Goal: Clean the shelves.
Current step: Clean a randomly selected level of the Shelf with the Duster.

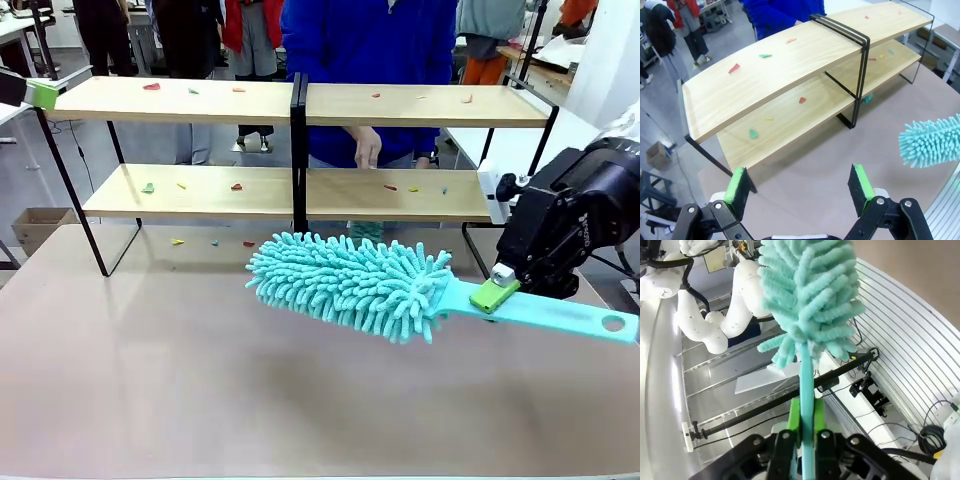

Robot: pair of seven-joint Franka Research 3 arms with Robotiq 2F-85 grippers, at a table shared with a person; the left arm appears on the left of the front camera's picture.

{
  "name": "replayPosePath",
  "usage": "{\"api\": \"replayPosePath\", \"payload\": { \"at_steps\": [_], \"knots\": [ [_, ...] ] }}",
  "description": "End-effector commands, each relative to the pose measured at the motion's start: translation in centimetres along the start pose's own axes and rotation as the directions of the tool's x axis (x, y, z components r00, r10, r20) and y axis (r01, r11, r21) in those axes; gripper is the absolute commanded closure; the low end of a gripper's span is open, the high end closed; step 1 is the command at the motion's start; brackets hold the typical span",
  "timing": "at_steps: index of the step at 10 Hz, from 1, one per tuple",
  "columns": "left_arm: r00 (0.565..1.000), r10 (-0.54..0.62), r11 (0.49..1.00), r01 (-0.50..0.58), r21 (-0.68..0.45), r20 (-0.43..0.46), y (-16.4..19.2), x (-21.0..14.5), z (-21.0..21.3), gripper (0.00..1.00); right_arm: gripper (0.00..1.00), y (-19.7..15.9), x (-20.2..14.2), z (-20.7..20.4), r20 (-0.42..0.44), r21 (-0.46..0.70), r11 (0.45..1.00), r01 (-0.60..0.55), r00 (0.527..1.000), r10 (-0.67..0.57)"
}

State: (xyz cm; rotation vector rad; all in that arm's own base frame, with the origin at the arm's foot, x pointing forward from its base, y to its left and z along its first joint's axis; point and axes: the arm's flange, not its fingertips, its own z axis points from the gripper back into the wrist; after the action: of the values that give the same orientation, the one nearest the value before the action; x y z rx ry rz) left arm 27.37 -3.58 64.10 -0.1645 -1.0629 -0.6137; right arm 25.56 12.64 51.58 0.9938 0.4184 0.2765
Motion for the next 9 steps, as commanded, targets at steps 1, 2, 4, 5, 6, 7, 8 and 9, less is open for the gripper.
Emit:
{"api": "replayPosePath", "payload": {
  "at_steps": [1, 2, 4, 5, 6, 7, 8, 9],
  "knots": [
    [1.0, -0.001, 1.0, 0.001, 0.002, -0.003, 0.0, -0.1, 0.0, 0.0, 0.88, 0.2, 0.3, 0.6, 0.014, 0.016, 0.999, -0.037, 0.999, 0.036],
    [1.0, -0.001, 1.0, 0.001, 0.002, -0.003, 0.0, -0.1, 0.0, 0.0, 0.88, 0.0, 0.0, 0.0, 0.0, 0.0, 1.0, 0.0, 1.0, 0.0],
    [1.0, -0.001, 1.0, 0.001, 0.002, -0.003, 0.0, -0.1, 0.0, 0.0, 0.88, 1.9, 6.3, -10.3, -0.089, -0.3, 0.951, 0.073, 0.991, -0.104],
    [1.0, -0.001, 1.0, 0.001, 0.002, -0.003, 0.0, -0.1, 0.0, 0.0, 0.88, 2.4, 8.5, -13.4, -0.039, -0.367, 0.929, 0.042, 0.997, -0.061],
    [1.0, -0.001, 1.0, 0.001, 0.002, -0.003, 0.0, -0.1, 0.0, 0.0, 0.88, 3.1, 9.7, -14.7, 0.08, -0.435, 0.895, 0.098, 0.994, -0.07],
    [1.0, -0.001, 1.0, 0.001, 0.002, -0.003, 0.0, -0.1, 0.0, 0.0, 0.88, 3.8, 9.9, -15.5, 0.151, -0.471, 0.876, 0.1, 0.988, -0.031],
    [1.0, -0.001, 1.0, 0.001, 0.002, -0.003, 0.0, -0.1, 0.0, 0.0, 0.88, 3.8, 7.3, -15.4, 0.061, -0.562, 0.801, 0.207, 0.976, -0.209],
    [1.0, -0.001, 1.0, 0.001, 0.002, -0.003, 0.0, -0.1, 0.0, 0.0, 0.88, 2.9, 8.0, -17.0, 0.034, -0.435, 0.9, 0.034, 0.999, -0.022]
  ]
}}
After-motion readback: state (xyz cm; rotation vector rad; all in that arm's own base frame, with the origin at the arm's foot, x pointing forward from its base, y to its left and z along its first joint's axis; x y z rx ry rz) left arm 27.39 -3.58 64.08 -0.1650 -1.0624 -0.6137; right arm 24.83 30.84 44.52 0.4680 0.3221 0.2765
